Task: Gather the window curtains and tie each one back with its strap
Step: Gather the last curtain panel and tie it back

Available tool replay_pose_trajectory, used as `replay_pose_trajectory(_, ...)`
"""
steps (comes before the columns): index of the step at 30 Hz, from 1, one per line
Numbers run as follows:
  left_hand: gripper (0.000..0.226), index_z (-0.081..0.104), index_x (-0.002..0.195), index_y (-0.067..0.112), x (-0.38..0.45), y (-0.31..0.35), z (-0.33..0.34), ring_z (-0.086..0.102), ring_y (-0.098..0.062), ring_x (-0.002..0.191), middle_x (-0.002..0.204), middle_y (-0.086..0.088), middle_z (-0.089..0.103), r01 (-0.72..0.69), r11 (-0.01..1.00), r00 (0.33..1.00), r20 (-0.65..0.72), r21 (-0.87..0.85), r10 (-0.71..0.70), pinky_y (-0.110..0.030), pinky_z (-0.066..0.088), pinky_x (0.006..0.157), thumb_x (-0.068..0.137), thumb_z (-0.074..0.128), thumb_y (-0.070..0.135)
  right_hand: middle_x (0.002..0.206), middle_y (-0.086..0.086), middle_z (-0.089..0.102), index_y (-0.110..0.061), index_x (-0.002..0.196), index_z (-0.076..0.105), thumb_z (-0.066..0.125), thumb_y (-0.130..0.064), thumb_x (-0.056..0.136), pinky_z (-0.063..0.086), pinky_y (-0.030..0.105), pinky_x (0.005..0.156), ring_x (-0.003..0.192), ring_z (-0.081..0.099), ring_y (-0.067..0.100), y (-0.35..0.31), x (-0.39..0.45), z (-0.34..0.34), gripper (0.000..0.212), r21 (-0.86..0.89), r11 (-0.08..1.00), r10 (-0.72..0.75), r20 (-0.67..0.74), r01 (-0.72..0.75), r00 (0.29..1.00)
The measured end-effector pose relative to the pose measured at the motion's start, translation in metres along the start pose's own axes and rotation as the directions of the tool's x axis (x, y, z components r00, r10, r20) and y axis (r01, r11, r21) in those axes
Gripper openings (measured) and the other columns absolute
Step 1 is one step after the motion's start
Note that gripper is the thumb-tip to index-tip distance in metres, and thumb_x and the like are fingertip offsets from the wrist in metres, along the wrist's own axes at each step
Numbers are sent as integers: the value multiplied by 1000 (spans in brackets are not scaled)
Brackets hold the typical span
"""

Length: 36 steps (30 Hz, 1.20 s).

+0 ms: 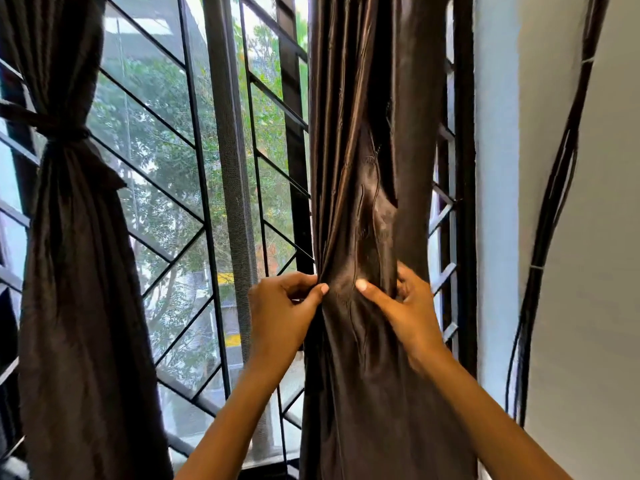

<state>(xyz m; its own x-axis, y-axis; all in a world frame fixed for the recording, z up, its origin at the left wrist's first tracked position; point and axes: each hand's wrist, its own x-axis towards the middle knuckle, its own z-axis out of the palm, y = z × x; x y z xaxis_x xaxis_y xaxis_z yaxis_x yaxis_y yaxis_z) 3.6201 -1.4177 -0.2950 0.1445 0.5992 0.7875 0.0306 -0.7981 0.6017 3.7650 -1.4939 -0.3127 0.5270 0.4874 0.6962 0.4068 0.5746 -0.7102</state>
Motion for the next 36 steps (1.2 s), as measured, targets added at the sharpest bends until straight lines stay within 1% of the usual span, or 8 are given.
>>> replay_pose_trajectory(5, 10, 78, 85, 18, -6, 4, 6, 68, 4, 66, 74, 8, 74, -78, 996, 997, -4, 48, 79, -17, 55, 65, 75, 77, 14, 115, 3, 69, -30, 141, 44, 40, -15, 82, 54, 38, 74, 93, 68, 21, -1, -30, 17, 61, -524, 803, -253, 136, 286, 958)
replay_pose_trajectory(8, 11, 78, 87, 19, -9, 5, 5, 68, 5, 68, 77, 6, 75, -94, 995, 996, 8, 44, 94, -15, 53, 65, 77, 77, 15, 157, -7, 22, -30, 150, 20, 36, -19, 91, 48, 34, 94, 124, 52, 17, -3, -36, 22, 62, -640, 676, -152, 364, 365, 919)
replay_pose_trajectory(13, 8, 78, 84, 20, -11, 9, 0, 69, -1, 69, 74, 9, 74, -31, 998, 999, 13, -48, 32, -30, 56, 68, 78, 76, 17, 157, -14, -10, -20, 152, 14, 22, -54, 91, 23, 21, 115, 144, 5, -1, 9, -31, 17, 70, -569, 706, -114, 496, 421, 861)
replay_pose_trajectory(20, 10, 77, 81, 19, -5, 6, 1, 69, -3, 67, 72, 5, 74, -15, 1000, 1000, -24, -8, 15, -29, 57, 68, 72, 81, 19, 157, -10, -22, -33, 140, 43, 23, -74, 86, -1, 40, 116, 143, -23, 7, 12, -19, 7, 70, -526, 792, -110, 374, 308, 921)
replay_pose_trajectory(24, 11, 76, 77, 21, -3, 4, 2, 67, 1, 63, 68, 12, 71, 8, 1000, 999, -40, -18, -9, -14, 51, 63, 71, 82, 14, 159, -2, 7, -26, 151, 14, 69, -47, 75, 20, 30, 116, 145, 14, 9, 4, -8, -1, 96, -133, 982, 132, 6, -130, 991)
replay_pose_trajectory(27, 11, 75, 75, 21, -3, 3, 2, 67, 2, 62, 67, 13, 70, 10, 1000, 998, -54, -20, -11, -10, 49, 62, 69, 83, 15, 128, 0, 60, -13, 137, 45, 74, -5, 78, 47, 31, 100, 115, 60, 15, 3, -3, -4, 66, 179, 967, 169, 86, -182, 982)
replay_pose_trajectory(32, 10, 75, 76, 19, -6, 1, 6, 68, -1, 64, 68, 9, 72, -1, 999, 998, -61, -40, -2, -18, 53, 65, 70, 82, 15, 78, -4, 72, -34, 114, 63, 48, 0, 79, 52, 26, 63, 67, 66, 13, 4, -26, 7, 51, -474, 840, -318, -35, 264, 947)
replay_pose_trajectory(36, 9, 77, 80, 15, -10, 2, 9, 69, -3, 66, 70, 6, 73, 6, 993, 1000, -21, -119, -8, -19, 53, 64, 72, 81, 16, 146, -16, 41, -32, 142, 42, 39, -6, 80, 52, 21, 84, 111, 61, 9, 1, -38, 19, 67, -592, 733, -248, 228, 337, 941)
